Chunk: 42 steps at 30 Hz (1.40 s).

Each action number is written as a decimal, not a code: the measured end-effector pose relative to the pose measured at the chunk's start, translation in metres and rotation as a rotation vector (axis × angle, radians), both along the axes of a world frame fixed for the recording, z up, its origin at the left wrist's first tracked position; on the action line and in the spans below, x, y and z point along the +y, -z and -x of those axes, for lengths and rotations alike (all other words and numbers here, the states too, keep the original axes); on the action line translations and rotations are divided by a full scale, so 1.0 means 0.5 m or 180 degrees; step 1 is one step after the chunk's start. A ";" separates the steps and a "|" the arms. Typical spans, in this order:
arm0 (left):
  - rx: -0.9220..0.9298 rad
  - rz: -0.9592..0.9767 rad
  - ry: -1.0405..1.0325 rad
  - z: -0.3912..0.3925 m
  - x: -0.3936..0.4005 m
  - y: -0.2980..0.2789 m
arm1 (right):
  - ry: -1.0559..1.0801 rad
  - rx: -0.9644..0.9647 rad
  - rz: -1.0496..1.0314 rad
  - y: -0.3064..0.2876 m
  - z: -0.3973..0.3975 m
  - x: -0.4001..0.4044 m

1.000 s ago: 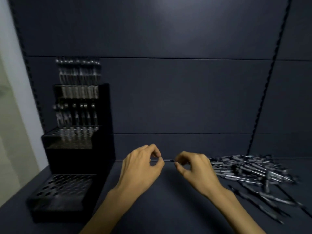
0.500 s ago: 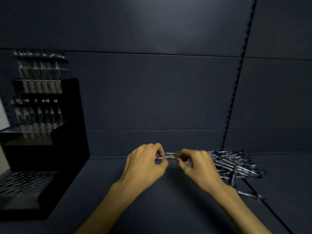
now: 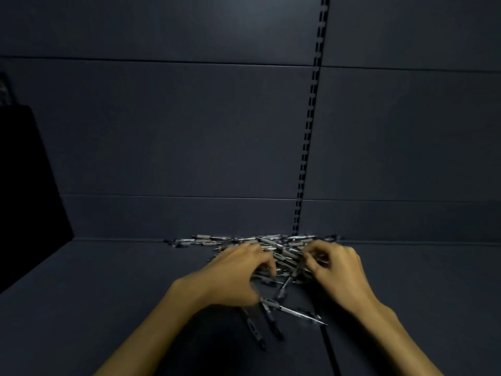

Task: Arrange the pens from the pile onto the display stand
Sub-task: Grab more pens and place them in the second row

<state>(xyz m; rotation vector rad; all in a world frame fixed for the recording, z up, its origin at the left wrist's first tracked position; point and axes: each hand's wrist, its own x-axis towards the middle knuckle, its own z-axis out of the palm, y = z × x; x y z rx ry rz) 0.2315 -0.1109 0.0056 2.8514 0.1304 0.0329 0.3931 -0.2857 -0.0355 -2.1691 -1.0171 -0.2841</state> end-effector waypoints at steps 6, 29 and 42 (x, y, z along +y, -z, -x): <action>0.0828 0.0407 0.0586 0.002 -0.007 0.003 | 0.0031 -0.0038 -0.0278 0.049 -0.042 -0.003; -0.0348 -0.0044 0.0840 0.025 0.039 0.111 | -0.0999 -0.0725 0.0302 0.115 -0.035 0.004; -0.0645 -0.1982 0.0934 0.000 0.037 0.152 | -0.0542 -0.0954 -0.0390 0.097 -0.031 0.010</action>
